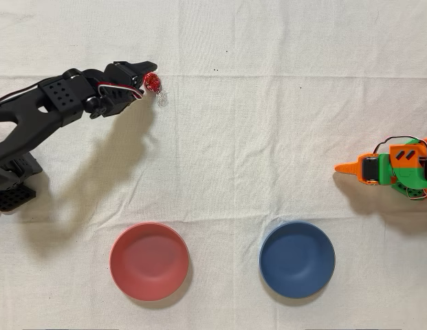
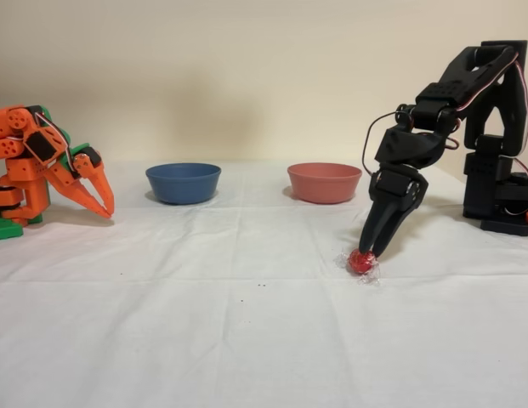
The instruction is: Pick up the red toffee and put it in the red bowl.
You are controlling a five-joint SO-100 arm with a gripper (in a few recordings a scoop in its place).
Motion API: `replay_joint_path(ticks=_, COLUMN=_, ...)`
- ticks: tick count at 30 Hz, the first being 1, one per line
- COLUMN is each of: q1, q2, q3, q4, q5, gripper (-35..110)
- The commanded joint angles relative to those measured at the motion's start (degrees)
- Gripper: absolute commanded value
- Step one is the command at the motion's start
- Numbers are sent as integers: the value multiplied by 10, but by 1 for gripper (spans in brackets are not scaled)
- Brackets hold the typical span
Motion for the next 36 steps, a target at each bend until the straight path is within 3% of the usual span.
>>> replay_joint_path(ticks=1, q1=-9, q2=9, q3=-28, q4=-9, q5=-12, gripper=28)
replay_joint_path(ticks=25, q1=11, q2=-35, q3=-26, q4=-47, q5=-52, gripper=24)
replay_joint_path(ticks=36, q1=18, q2=-24, q3=-5, q4=-54, q5=-58, gripper=13)
